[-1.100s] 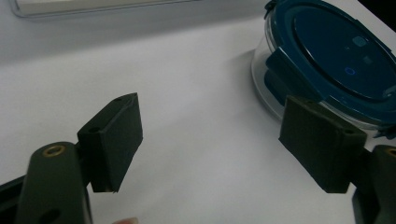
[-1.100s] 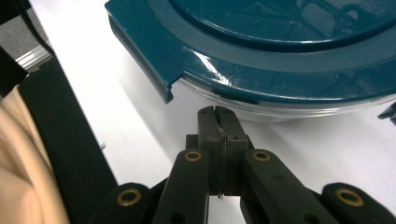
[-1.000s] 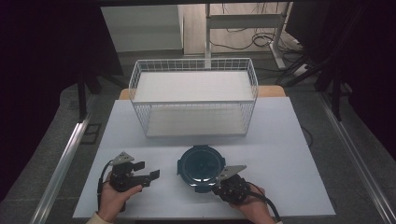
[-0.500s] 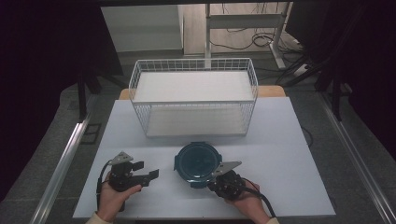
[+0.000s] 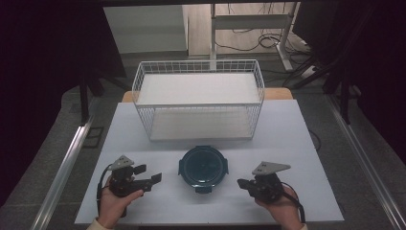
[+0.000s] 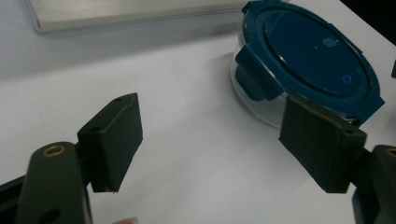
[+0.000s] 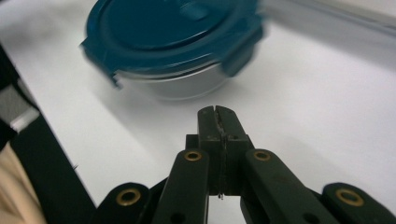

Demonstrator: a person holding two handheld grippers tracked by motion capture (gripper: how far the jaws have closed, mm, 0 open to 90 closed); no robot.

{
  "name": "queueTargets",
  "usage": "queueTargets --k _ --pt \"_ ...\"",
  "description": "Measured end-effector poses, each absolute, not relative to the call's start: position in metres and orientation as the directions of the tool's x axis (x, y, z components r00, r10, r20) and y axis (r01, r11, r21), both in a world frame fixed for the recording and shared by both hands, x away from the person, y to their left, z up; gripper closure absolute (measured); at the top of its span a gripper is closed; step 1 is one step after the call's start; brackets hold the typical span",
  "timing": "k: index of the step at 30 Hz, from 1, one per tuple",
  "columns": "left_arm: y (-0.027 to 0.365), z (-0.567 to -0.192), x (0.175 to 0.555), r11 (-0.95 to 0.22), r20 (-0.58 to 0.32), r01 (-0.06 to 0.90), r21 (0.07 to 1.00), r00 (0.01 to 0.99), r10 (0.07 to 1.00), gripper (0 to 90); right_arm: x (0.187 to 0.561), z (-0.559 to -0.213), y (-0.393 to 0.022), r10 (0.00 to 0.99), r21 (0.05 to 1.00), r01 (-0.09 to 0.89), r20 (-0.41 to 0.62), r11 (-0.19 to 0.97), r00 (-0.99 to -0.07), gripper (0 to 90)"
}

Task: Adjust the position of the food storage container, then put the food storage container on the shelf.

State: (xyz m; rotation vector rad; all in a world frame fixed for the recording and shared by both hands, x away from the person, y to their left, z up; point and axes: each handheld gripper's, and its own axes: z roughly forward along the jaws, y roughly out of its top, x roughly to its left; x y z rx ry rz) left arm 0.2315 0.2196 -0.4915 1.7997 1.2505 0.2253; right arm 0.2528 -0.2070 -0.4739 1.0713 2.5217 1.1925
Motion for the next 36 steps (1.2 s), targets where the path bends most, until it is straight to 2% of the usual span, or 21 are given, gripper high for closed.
queueTargets --k 2,3,4,5,6,8,9,12,20,26,31,36 --pt "0.219 -0.491 0.231 -0.078 -0.325 0.653 0.754 0.473 0.819 20.9 0.255 -0.474 -0.212 0.669 0.730 0.547 0.167 0.409 -0.724 86.3" --pt "0.219 -0.491 0.232 -0.078 -0.326 0.654 0.753 0.473 0.819 20.9 0.258 -0.473 -0.216 0.681 0.736 0.556 0.179 0.386 -0.710 77.8" --pt "0.219 -0.491 0.232 -0.081 -0.326 0.655 0.751 0.475 0.818 20.9 0.261 -0.473 -0.221 0.723 0.752 0.569 0.184 0.332 -0.666 55.6" --pt "0.218 -0.491 0.232 -0.084 -0.325 0.656 0.750 0.476 0.817 20.9 0.261 -0.473 -0.221 0.723 0.752 0.569 0.184 0.332 -0.666 55.6" --pt "0.218 -0.491 0.232 -0.084 -0.328 0.657 0.749 0.479 0.814 20.8 0.263 -0.472 -0.224 0.741 0.762 0.572 0.188 0.305 -0.645 42.8" --pt "0.218 -0.491 0.231 -0.086 -0.328 0.656 0.750 0.481 0.813 20.8 0.265 -0.471 -0.225 0.739 0.763 0.581 0.212 0.283 -0.639 32.8" --pt "0.218 -0.490 0.231 -0.086 -0.327 0.654 0.751 0.482 0.813 20.8 0.265 -0.471 -0.225 0.739 0.763 0.581 0.212 0.283 -0.639 32.8" --pt "0.219 -0.489 0.231 -0.077 -0.331 0.652 0.754 0.479 0.813 20.8 0.265 -0.471 -0.224 0.729 0.768 0.570 0.208 0.291 -0.652 22.9" --pt "0.217 -0.488 0.230 -0.081 -0.326 0.645 0.760 0.486 0.811 21.4 0.265 -0.470 -0.225 0.717 0.781 0.559 0.218 0.279 -0.662 21.3" --pt "0.210 -0.485 0.231 -0.101 -0.329 0.645 0.757 0.510 0.795 20.9 0.265 -0.467 -0.224 0.717 0.788 0.555 0.224 0.265 -0.660 16.3" --pt "0.204 -0.482 0.235 -0.098 -0.353 0.660 0.745 0.515 0.781 20.3 0.266 -0.459 -0.218 0.701 0.811 0.553 0.283 0.189 -0.654 20.8" --pt "0.196 -0.470 0.244 -0.096 -0.359 0.657 0.748 0.521 0.775 20.0 0.269 -0.450 -0.209 0.699 0.803 0.568 0.299 0.184 -0.649 20.7"
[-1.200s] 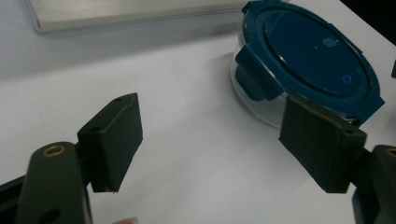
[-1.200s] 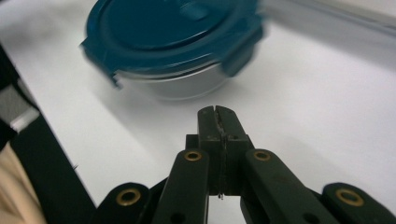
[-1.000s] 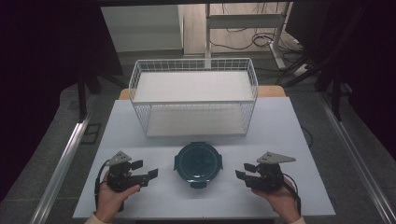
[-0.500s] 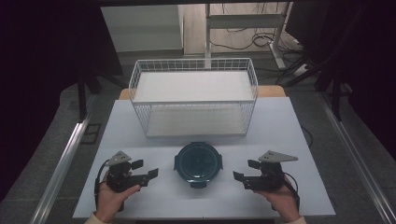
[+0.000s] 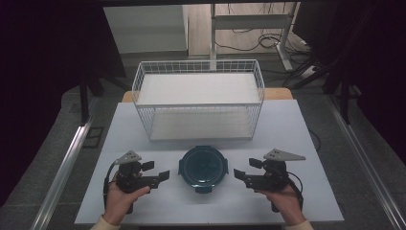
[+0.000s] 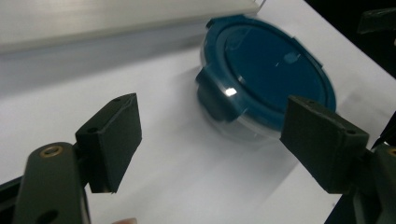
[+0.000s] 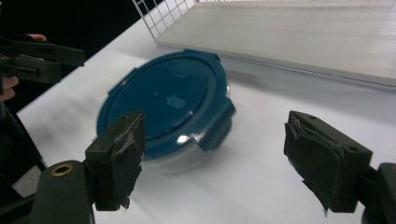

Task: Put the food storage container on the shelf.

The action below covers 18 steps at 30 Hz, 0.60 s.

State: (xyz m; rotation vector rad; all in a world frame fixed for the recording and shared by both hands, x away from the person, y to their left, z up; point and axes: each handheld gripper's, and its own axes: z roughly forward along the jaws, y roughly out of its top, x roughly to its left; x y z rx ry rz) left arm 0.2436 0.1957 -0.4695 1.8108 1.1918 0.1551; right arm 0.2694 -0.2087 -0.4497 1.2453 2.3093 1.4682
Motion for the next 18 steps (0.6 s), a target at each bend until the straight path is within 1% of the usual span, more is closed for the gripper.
queueTargets --k 2,4,9,18 --pt "0.191 -0.465 0.248 -0.112 -0.350 0.659 0.744 0.527 0.774 19.9 0.274 -0.449 -0.205 0.702 0.784 0.588 0.305 0.199 -0.644 20.6" --pt "0.187 -0.461 0.252 -0.117 -0.351 0.662 0.740 0.529 0.773 19.8 0.278 -0.448 -0.202 0.711 0.769 0.612 0.326 0.184 -0.623 20.6" --pt "0.180 -0.455 0.258 -0.090 -0.385 0.672 0.735 0.523 0.760 17.8 0.283 -0.445 -0.190 0.714 0.748 0.637 0.343 0.185 -0.610 18.7" --pt "0.173 -0.462 0.267 -0.084 -0.444 0.719 0.690 0.512 0.735 15.9 0.288 -0.450 -0.181 0.716 0.718 0.672 0.372 0.181 -0.591 17.4"
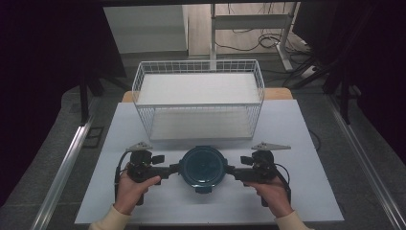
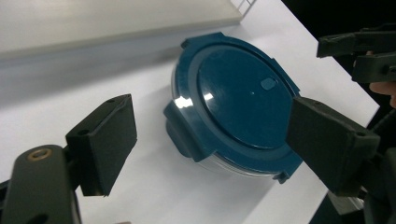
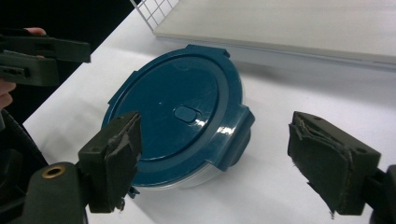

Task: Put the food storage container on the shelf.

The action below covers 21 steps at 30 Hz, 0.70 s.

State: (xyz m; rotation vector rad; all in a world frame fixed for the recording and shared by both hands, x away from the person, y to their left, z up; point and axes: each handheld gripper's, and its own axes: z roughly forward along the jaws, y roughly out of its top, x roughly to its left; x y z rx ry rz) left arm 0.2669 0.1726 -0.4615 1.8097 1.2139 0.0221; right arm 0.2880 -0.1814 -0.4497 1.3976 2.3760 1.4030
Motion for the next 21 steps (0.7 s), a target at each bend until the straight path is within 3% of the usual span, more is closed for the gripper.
queueTargets --k 21 --pt "0.166 -0.491 0.286 -0.063 -0.574 0.824 0.563 0.444 0.688 12.4 0.307 -0.481 -0.161 0.706 0.608 0.781 0.490 0.144 -0.512 11.8"
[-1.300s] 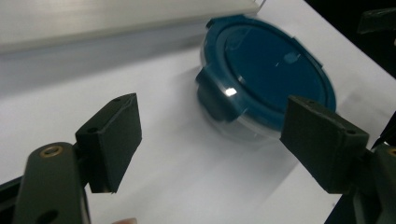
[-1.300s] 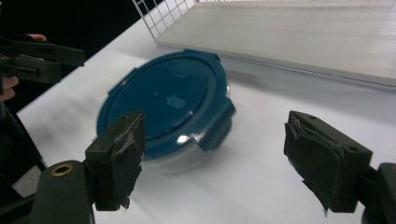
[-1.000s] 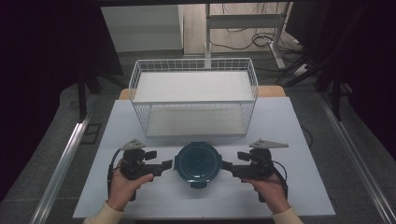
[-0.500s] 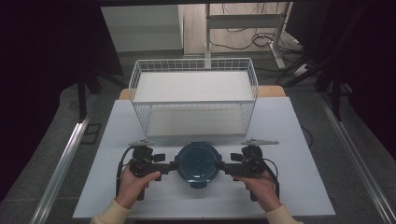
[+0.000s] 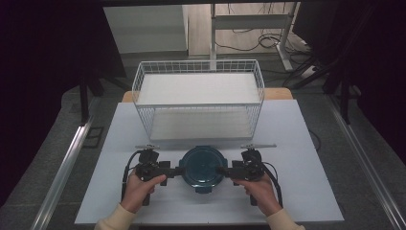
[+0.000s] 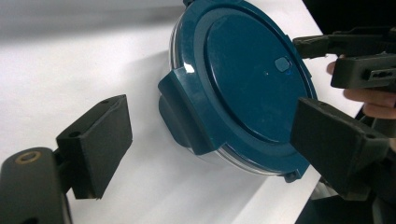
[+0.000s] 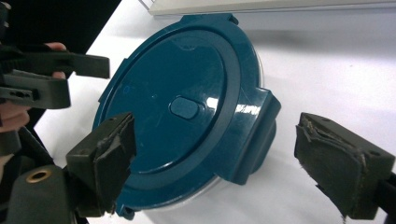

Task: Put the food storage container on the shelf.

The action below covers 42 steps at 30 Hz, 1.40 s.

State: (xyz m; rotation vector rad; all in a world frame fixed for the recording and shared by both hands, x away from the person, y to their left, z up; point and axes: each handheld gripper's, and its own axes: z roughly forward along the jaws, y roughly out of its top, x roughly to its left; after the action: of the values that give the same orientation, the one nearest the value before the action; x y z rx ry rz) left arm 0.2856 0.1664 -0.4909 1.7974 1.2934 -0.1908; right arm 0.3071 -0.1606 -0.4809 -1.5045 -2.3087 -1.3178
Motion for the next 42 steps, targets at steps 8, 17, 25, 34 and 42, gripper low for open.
queueTargets --k 8,17,25,34,42 --pt "0.160 -0.500 0.295 -0.034 -0.635 0.854 0.519 0.411 0.654 11.2 0.317 -0.491 -0.154 0.695 0.562 0.819 0.543 0.117 -0.472 10.8" --pt "0.151 -0.512 0.305 -0.020 -0.708 0.887 0.462 0.382 0.593 11.2 0.323 -0.500 -0.145 0.667 0.512 0.852 0.599 0.106 -0.443 10.5" --pt "0.143 -0.520 0.308 -0.035 -0.728 0.900 0.435 0.375 0.574 12.6 0.324 -0.505 -0.142 0.660 0.482 0.870 0.622 0.101 -0.421 10.6" --pt "0.141 -0.523 0.309 -0.028 -0.724 0.907 0.421 0.354 0.592 15.9 0.325 -0.508 -0.140 0.673 0.449 0.889 0.630 0.091 -0.387 14.5" --pt "0.142 -0.516 0.306 -0.001 -0.712 0.908 0.418 0.329 0.621 23.2 0.324 -0.506 -0.148 0.670 0.425 0.904 0.661 0.038 -0.339 25.0"
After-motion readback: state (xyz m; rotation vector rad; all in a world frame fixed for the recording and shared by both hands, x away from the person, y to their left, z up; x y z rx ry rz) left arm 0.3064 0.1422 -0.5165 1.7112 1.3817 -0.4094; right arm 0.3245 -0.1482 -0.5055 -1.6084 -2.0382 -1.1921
